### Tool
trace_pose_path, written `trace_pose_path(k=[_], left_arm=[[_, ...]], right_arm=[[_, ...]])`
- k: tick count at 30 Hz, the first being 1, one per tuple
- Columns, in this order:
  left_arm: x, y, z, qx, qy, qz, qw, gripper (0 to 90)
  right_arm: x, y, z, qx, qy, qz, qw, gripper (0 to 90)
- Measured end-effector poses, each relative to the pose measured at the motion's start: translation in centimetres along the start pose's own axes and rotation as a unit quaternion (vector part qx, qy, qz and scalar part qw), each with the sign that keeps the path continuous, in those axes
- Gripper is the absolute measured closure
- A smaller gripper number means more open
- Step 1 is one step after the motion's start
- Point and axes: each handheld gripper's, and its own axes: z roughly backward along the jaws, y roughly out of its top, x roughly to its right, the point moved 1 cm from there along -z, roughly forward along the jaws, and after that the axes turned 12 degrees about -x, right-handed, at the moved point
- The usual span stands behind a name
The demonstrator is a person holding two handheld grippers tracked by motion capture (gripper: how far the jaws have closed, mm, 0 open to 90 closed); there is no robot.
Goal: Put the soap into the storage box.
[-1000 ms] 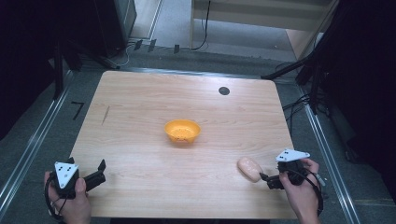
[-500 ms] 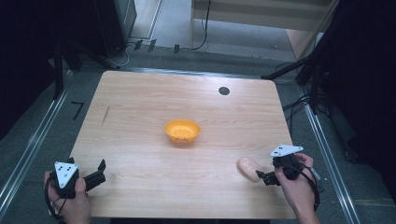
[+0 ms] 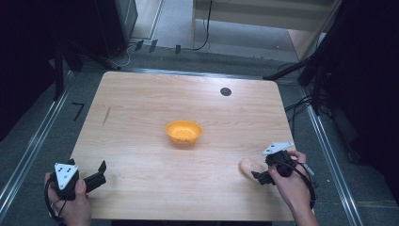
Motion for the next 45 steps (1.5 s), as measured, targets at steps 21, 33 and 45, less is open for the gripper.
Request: trace_pose_path(k=[21, 33, 45], left_arm=[[-0.1, 0.0, 0.0, -0.002, -0.003, 0.0, 1.0, 0.0], [-0.1, 0.0, -0.1, -0.003, -0.004, 0.0, 1.0, 0.0], [-0.1, 0.0, 0.0, -0.002, -0.001, 0.001, 1.0, 0.0]], right_arm=[[-1.5, 1.5, -2.4, -0.057, 0.023, 0.01, 0.9981, 18.1], [-1.4, 1.8, -3.3, -0.081, 0.028, -0.016, 0.9962, 25.9], [-1.2, 1.9, -3.1, -0.089, 0.03, 0.0, 0.9956, 33.0]])
